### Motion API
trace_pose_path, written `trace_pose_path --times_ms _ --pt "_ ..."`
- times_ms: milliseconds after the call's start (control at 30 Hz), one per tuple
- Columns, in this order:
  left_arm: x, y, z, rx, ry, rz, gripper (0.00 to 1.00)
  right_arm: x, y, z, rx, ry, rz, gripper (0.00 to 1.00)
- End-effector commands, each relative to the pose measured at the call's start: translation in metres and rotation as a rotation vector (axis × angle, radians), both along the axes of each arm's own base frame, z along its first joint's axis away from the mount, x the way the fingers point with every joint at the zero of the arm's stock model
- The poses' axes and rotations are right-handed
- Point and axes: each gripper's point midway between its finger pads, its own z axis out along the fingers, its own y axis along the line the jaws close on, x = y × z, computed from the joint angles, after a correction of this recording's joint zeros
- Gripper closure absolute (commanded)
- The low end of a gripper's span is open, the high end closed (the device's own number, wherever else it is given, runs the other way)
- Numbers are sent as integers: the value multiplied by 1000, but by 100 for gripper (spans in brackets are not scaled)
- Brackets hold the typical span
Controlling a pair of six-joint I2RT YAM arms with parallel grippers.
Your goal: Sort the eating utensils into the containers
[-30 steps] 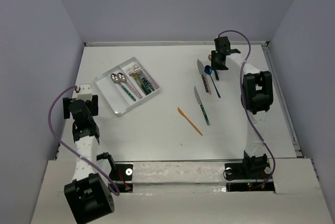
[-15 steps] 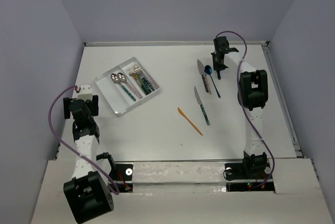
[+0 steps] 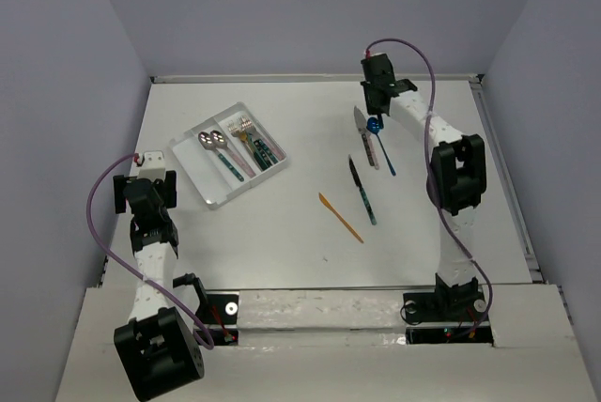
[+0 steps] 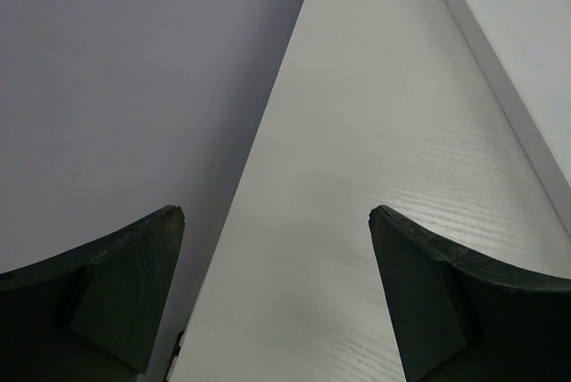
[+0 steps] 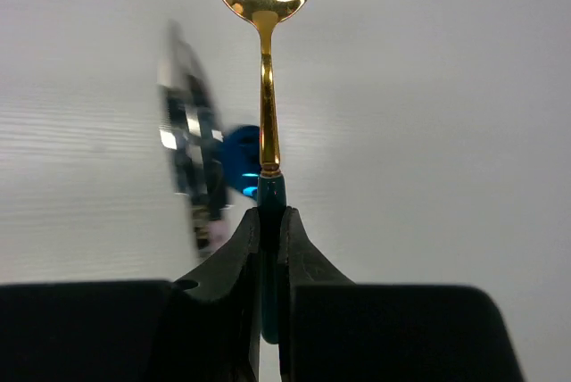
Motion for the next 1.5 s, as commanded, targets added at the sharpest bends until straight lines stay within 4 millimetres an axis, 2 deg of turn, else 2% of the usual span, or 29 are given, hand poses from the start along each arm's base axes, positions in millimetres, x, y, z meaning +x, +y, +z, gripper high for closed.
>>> trace_pose_path --times_ms 0,33,133,167,200,233,267,300,333,367,400,433,467,533,567,767,933,1300,1367,1400,1433,1467 --pt "2 4 12 26 -50 15 1 -13 147 134 104 -366 247 100" --pt "2 4 12 26 -50 15 1 -35 204 133 157 -358 375 100" --pt "1 6 13 27 -53 23 1 -66 298 150 243 -418 600 100" --pt "1 5 13 28 -53 23 1 -88 343 132 250 -400 691 100" --pt "1 5 13 28 -54 23 1 -94 370 151 286 -454 748 100" --pt "1 5 12 28 -51 21 1 -108 397 150 316 -449 860 100" --pt "0 6 12 31 -50 25 1 -120 425 124 330 -409 928 100" --pt "0 5 13 32 -52 24 1 -121 436 121 351 -406 969 100" --pt "-1 6 13 33 -54 27 1 -130 456 137 413 -431 1033 100" --pt "-1 6 14 37 -55 30 1 -129 463 132 427 -430 1047 100" --pt "-1 7 13 35 -54 33 1 -125 471 105 421 -399 1049 100" --pt "-2 7 13 37 -54 33 1 -115 470 100 396 -412 1013 100" --pt "-2 7 13 37 -53 31 1 -111 471 104 395 -434 1001 100" --pt "-1 6 11 35 -49 28 1 -102 468 84 350 -425 965 100" --pt "-1 6 11 34 -49 25 1 -102 467 74 345 -405 960 100" --pt "0 6 11 31 -46 26 1 -95 463 41 336 -378 883 100" --pt "-1 6 11 32 -45 28 1 -95 461 14 331 -332 855 100" --pt "-1 6 11 33 -46 27 1 -105 453 -12 359 -250 804 100" --pt "-1 6 10 33 -46 27 1 -108 452 -16 364 -234 807 88" --pt "-1 6 10 33 -45 25 1 -109 452 -16 363 -232 810 79" --pt "-1 6 10 33 -46 27 1 -110 452 -16 363 -228 813 66" --pt "-1 6 10 33 -46 27 1 -111 452 -10 369 -233 813 62"
